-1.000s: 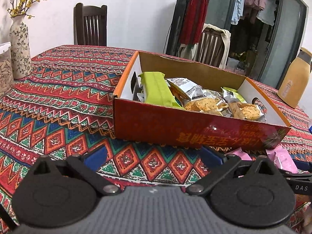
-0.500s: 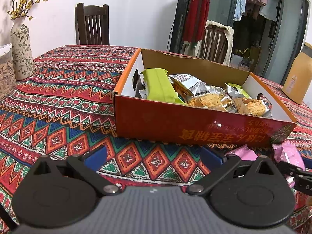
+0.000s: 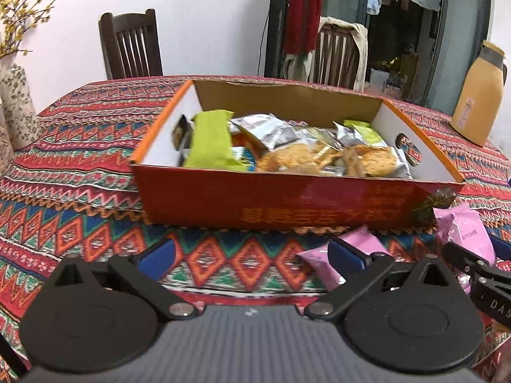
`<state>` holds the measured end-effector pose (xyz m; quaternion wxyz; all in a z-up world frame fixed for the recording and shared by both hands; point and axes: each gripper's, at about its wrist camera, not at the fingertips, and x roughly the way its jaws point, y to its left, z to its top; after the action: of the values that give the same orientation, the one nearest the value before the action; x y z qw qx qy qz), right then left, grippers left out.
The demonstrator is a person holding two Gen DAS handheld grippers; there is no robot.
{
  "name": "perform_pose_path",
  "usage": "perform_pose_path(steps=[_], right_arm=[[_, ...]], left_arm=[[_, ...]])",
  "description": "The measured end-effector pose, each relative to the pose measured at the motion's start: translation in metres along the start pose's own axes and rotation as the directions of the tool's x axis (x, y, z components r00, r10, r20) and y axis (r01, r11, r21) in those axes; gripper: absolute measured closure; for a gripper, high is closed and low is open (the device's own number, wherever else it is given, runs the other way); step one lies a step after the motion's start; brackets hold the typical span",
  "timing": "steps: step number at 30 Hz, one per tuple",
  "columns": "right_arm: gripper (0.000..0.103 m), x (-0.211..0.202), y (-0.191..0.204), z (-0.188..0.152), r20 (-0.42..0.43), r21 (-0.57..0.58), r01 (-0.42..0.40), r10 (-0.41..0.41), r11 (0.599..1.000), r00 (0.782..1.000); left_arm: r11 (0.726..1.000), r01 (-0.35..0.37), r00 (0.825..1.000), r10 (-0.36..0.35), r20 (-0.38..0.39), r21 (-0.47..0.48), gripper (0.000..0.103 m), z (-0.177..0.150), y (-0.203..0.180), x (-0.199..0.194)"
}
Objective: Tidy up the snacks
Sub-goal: 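Grasp another pink packet with the left gripper while the right gripper holds its packet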
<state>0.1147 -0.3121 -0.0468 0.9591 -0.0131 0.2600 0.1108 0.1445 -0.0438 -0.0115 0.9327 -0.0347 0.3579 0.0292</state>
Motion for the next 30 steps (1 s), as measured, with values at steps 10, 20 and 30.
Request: perform_pose_path(steps=[10, 20, 30], right_arm=[[0.042, -0.003, -0.005, -0.001, 0.018, 0.019, 0.056, -0.056, 0.998, 0.998], [0.042, -0.004, -0.015, -0.002, 0.014, 0.054, 0.123, -0.124, 0.991, 0.992], [0.042, -0.004, -0.020, -0.002, 0.022, 0.077, 0.142, -0.144, 0.987, 0.989]], left_arm=[[1.000, -0.005, 0.997, 0.005, -0.077, 0.001, 0.000, -0.002, -0.041, 0.013], [0.999, -0.035, 0.994, 0.036, -0.102, 0.007, 0.000, -0.003, -0.066, 0.020], [0.999, -0.030, 0.991, 0.033, -0.127, 0.022, 0.002, -0.005, -0.084, 0.027]])
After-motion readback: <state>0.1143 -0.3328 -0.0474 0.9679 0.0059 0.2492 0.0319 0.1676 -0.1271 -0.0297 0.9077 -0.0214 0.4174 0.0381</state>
